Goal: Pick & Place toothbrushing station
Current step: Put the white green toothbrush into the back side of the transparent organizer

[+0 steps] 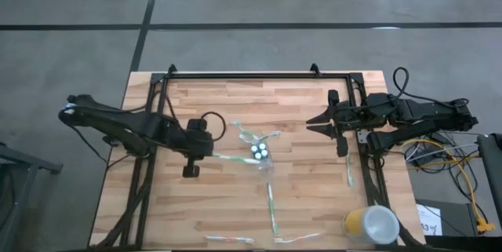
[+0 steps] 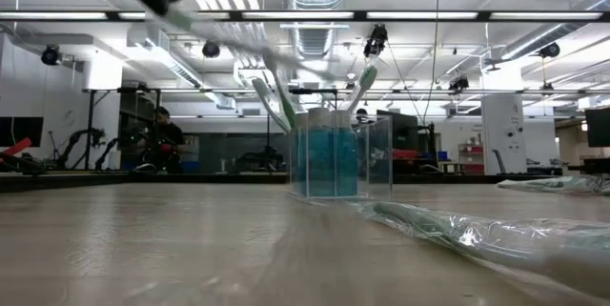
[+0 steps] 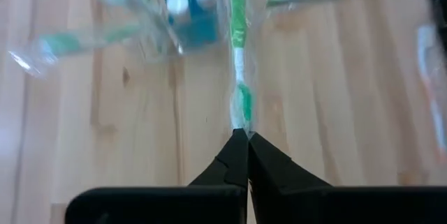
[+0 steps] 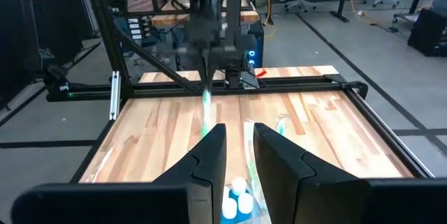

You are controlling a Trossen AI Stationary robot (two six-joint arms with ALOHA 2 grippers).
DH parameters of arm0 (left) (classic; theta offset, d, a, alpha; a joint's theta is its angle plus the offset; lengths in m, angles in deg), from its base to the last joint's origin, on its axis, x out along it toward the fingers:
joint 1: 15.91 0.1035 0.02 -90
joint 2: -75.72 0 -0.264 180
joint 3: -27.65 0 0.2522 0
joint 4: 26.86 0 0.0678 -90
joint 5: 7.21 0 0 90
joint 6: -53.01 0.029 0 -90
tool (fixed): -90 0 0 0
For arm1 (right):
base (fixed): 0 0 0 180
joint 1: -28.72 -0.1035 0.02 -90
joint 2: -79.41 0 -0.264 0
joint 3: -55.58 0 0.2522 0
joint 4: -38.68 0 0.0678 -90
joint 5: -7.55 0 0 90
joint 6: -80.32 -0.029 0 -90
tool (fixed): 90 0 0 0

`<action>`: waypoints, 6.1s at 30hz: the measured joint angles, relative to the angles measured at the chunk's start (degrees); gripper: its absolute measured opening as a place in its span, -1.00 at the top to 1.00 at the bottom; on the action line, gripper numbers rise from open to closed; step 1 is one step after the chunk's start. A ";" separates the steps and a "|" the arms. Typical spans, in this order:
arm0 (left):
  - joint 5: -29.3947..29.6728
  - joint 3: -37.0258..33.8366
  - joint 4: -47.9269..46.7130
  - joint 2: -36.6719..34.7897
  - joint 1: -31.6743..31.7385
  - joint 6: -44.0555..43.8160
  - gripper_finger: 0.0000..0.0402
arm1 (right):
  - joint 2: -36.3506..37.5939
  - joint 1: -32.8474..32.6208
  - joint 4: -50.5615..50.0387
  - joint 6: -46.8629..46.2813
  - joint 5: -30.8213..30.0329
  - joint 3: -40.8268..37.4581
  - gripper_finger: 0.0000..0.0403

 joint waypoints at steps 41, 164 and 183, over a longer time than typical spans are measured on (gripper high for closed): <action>0.59 31.05 -35.05 18.36 15.17 6.80 0.99 | -0.04 -0.02 0.00 -0.02 0.00 -0.24 0.66; 9.14 43.85 -13.51 25.58 18.23 22.54 1.00 | -0.02 -0.01 1.01 0.22 -0.04 -3.78 0.66; 2.45 43.85 -14.36 33.04 18.28 22.26 1.00 | -0.04 -0.01 0.85 0.36 -0.02 -4.18 0.66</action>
